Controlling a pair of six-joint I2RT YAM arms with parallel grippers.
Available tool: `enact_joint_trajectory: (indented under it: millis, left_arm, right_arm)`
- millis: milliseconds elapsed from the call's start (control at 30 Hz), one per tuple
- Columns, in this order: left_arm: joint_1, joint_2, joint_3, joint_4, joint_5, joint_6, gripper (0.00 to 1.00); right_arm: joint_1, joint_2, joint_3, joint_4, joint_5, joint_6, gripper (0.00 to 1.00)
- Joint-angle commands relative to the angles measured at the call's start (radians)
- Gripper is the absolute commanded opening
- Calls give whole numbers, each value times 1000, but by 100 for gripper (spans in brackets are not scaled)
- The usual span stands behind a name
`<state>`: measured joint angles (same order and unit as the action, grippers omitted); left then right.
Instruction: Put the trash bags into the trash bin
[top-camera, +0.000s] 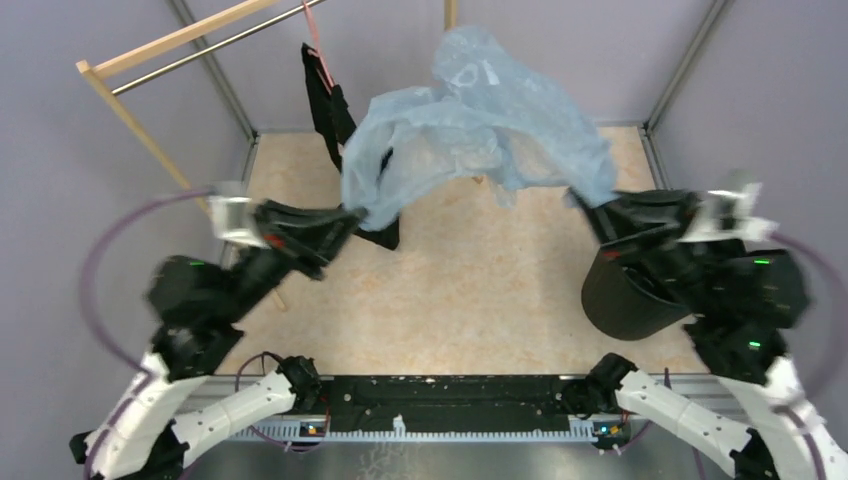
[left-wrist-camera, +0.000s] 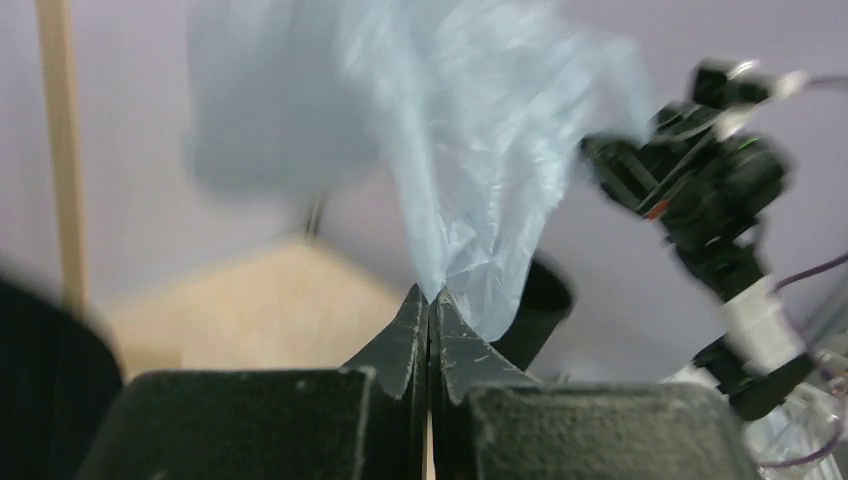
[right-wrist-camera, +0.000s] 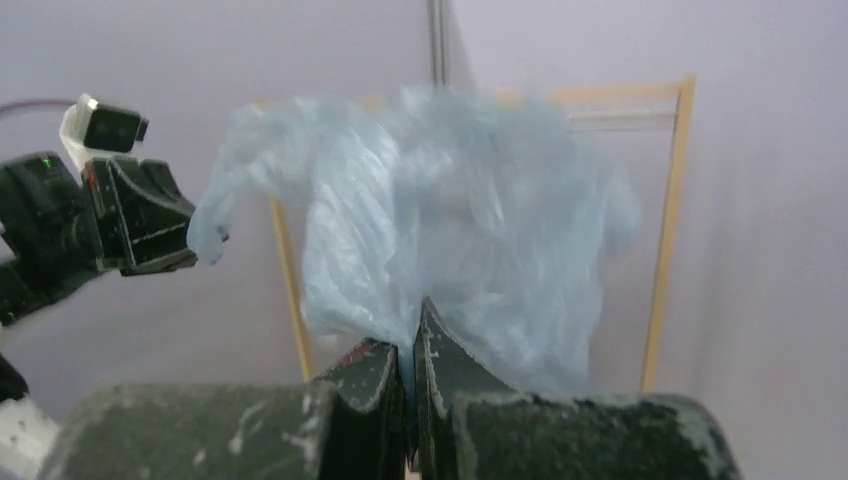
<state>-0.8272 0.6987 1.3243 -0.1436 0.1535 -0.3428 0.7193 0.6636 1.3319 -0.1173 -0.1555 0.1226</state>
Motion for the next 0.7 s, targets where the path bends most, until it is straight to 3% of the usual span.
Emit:
enact_joint_trajectory:
  millis: [0, 100, 167, 233, 333, 400, 533, 600, 667]
  left_arm:
    - [0, -9, -494, -254, -270, -193, 0]
    - [0, -71, -717, -364, -302, -395, 0]
    - [0, -117, -772, -350, -277, -437, 0]
    - [1, -123, -731, -337, -295, -407, 0]
    - [1, -19, -449, -314, -357, -232, 0]
    - [1, 134, -112, -339, -347, -74, 0]
    - [1, 442, 625, -461, -85, 64, 0]
    - [1, 448, 694, -380, 98, 51, 0]
    - [2, 332, 486, -189, 171, 34, 0]
  right_arm:
    - [1, 21, -551, -30, 48, 50, 0]
    - [2, 49, -808, -25, 59, 175, 0]
    - [0, 45, -857, 14, 27, 224, 0]
    - [1, 39, -813, 24, 40, 209, 0]
    - [1, 102, -553, -66, 133, 67, 0]
    - [2, 195, -276, -176, 202, -35, 0]
    - [1, 329, 264, -365, 127, -112, 0]
    - [1, 281, 333, -303, 20, -92, 0]
    - [0, 171, 214, -164, -65, -66, 0]
